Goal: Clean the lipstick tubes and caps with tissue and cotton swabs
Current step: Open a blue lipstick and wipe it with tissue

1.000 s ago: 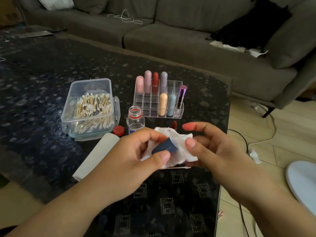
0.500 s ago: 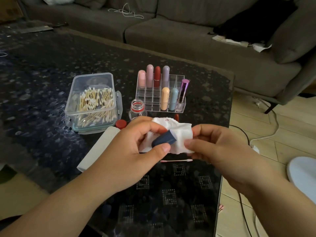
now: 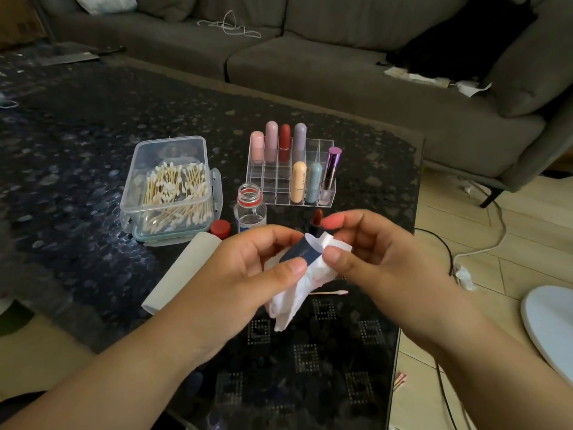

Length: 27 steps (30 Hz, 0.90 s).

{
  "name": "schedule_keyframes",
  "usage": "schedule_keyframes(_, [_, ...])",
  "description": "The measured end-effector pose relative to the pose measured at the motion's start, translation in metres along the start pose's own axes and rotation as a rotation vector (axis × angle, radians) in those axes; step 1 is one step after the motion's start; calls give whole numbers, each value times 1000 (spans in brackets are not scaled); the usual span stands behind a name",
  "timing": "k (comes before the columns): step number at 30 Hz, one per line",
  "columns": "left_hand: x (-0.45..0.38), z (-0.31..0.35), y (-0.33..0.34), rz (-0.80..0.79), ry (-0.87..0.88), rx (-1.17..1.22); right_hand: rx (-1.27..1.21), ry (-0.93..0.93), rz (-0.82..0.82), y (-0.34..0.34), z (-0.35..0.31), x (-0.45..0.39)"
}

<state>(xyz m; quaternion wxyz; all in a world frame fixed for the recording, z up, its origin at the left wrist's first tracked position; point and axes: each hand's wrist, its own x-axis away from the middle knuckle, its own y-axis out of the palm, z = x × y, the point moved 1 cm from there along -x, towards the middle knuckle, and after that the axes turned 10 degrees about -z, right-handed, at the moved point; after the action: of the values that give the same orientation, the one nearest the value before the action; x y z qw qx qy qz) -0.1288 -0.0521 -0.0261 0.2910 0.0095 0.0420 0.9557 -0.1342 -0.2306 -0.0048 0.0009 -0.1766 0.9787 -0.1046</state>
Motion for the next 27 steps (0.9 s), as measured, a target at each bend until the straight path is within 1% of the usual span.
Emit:
schedule_keyframes(3, [0,0,0,-7,11,-6,-58,34,1,2,-1,0])
schedule_keyframes(5, [0,1,-1,18,23,-53,3,21,58,-1,-2,2])
schedule_keyframes(8, [-2,1,-5,109,39,-268,261,-43,194,-11,-7,5])
schedule_keyframes(11, [-1,0,-7,111,25,-440,583,-157,250,-10,-9,9])
schedule_keyframes(13, [-1,0,-4,76,31,-470,717,-275,262,-4,-8,9])
schedule_keyframes(16, [0,0,1,17,56,-411,819,-402,207,3,-4,8])
schedule_keyframes(18, [0,1,1,-3,59,-363,801,-440,164,1,-4,6])
schedule_keyframes(20, [1,3,0,-17,62,-327,667,-420,95,-2,-4,5])
schedule_keyframes(23, [2,5,-2,-37,75,-304,542,-340,-9,-4,-1,4])
schedule_keyframes(27, [1,4,-1,-77,75,-270,408,-210,-38,-2,1,5])
